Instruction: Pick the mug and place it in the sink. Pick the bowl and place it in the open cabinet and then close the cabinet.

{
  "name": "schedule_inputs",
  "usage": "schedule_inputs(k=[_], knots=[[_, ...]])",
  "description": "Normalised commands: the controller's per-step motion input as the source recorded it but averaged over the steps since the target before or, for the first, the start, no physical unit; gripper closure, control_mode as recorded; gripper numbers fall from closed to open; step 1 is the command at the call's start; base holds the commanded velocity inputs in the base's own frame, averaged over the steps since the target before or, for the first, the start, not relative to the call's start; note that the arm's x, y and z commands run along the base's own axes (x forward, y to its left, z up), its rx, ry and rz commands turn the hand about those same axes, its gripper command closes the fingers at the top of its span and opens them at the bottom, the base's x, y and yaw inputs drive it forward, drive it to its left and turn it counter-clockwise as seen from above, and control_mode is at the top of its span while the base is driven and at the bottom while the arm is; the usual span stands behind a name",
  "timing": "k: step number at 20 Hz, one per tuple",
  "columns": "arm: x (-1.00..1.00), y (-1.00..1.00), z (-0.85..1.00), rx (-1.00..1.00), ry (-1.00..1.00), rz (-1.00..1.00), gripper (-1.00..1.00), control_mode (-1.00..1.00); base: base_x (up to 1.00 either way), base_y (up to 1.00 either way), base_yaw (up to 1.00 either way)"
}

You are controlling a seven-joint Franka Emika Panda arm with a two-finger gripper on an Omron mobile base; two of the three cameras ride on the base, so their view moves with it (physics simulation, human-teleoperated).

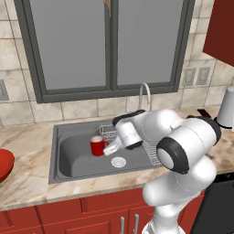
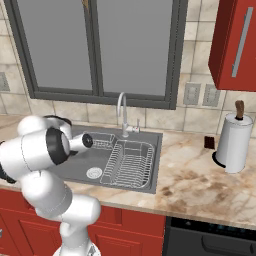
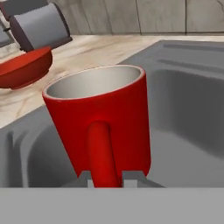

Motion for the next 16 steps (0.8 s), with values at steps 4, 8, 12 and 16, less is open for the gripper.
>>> schedule_inputs(k=[4, 8, 12, 16], knots=[[0.0, 0.11, -0.32, 0.0, 0.1, 0.0, 1.0, -1.0, 0.0, 0.0, 0.0], [0.0, 0.07, -0.24, 0.0, 0.06, 0.0, 1.0, -1.0, 0.0, 0.0, 0.0], [0.0, 0.13, -0.16, 0.0, 0.0, 0.0, 1.0, -1.0, 0.0, 0.0, 0.0], [0.01, 0.06, -0.2, 0.0, 0.01, 0.0, 1.0, -1.0, 0.0, 0.0, 0.0]])
